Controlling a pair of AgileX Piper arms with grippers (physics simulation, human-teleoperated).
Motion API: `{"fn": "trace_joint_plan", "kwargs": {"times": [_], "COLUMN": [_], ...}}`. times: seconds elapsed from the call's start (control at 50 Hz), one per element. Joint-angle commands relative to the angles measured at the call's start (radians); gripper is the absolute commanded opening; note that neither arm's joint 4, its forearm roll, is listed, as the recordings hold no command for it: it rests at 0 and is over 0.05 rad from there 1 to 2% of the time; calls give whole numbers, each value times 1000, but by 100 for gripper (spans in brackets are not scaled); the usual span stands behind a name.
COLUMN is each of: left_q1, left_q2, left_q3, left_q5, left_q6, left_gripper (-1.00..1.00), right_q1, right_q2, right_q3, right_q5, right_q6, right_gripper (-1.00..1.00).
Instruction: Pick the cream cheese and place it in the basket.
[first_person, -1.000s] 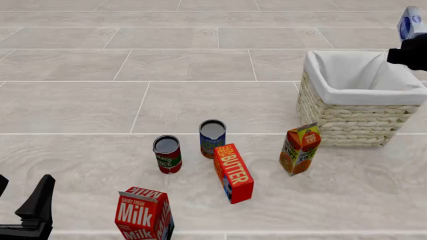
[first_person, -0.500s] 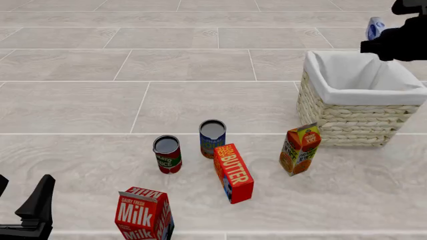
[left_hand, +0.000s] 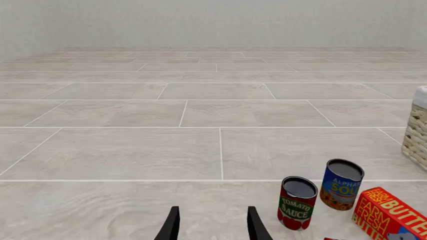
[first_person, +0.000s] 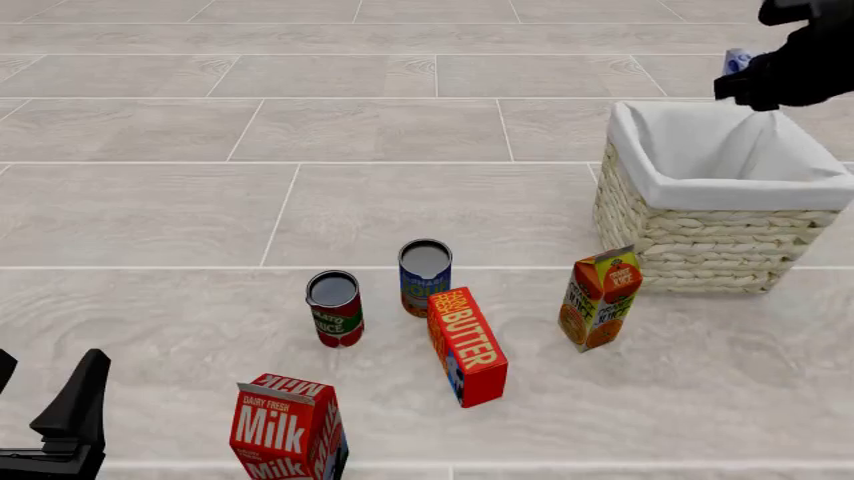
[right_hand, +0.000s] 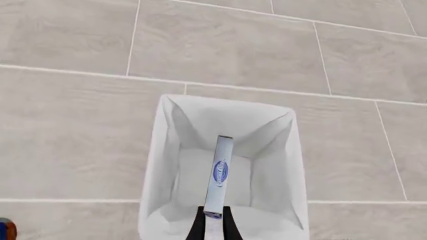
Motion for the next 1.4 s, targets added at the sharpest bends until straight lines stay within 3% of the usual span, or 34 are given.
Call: {"fn": "trace_joint_plan", "kwargs": {"times": [0.02, 0.16, 0.18, 0.22, 0.28, 0.72, 1.4], "left_q1": [0, 0, 0, 0, 0, 0, 0], "left_q2": [0, 0, 0, 0, 0, 0, 0], "left_q3": [0, 0, 0, 0, 0, 0, 0], "left_q5": [0, 0, 0, 0, 0, 0, 0], "left_q6": [0, 0, 0, 0, 0, 0, 0], "left_gripper": [100, 100, 100, 100, 100, 100, 100], "right_q1": [-35, -47, -35, -33, -54, -53, -54], "right_q2": [99, 170, 182, 198, 208, 182, 169], "right_q3": [-99, -203, -245, -268, -251, -108, -71], "right_q5": [60, 131, 154, 168, 166, 95, 83], "right_q6": [-41, -63, -10, -35, -91, -107, -118], "right_gripper": [-100, -100, -100, -100, -100, -100, -100]}}
